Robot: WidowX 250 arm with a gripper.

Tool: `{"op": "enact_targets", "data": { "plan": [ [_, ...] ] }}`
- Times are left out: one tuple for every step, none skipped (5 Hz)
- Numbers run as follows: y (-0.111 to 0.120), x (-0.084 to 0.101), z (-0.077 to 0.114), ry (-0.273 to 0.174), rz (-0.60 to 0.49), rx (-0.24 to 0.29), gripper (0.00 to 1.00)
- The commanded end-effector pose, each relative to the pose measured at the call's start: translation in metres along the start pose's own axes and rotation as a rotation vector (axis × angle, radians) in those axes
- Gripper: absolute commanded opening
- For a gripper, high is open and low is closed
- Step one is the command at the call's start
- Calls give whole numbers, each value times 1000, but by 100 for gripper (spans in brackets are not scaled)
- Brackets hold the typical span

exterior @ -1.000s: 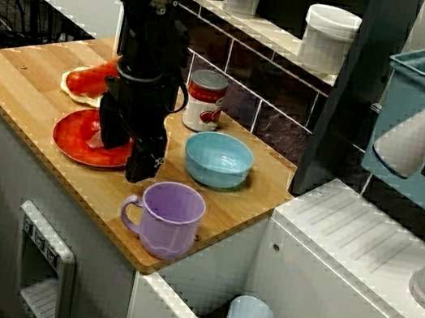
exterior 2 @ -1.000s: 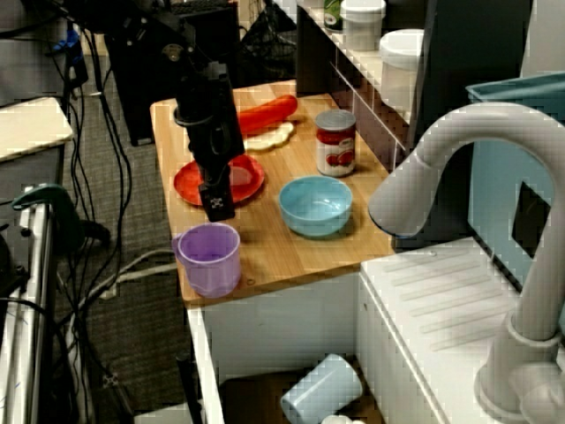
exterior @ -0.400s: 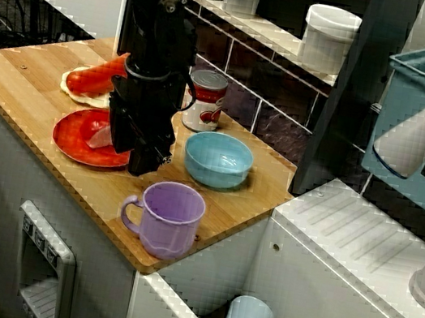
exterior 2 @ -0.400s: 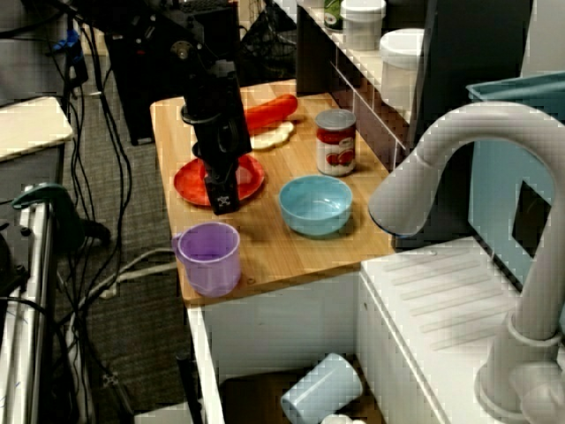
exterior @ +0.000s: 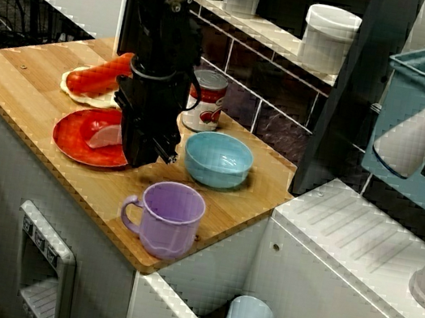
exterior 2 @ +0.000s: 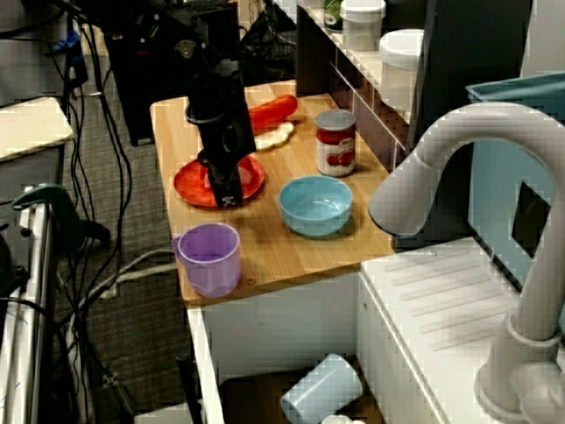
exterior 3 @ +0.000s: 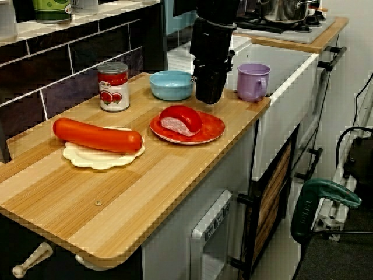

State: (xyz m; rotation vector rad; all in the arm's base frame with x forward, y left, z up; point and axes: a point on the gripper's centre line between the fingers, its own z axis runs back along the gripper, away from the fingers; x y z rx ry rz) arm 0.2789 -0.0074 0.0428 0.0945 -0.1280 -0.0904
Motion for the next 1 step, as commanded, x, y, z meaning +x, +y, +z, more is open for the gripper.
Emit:
{"op": "enact_targets", "data": {
  "plan": [
    [10,1,-3,-39,7,18,0]
  ]
}}
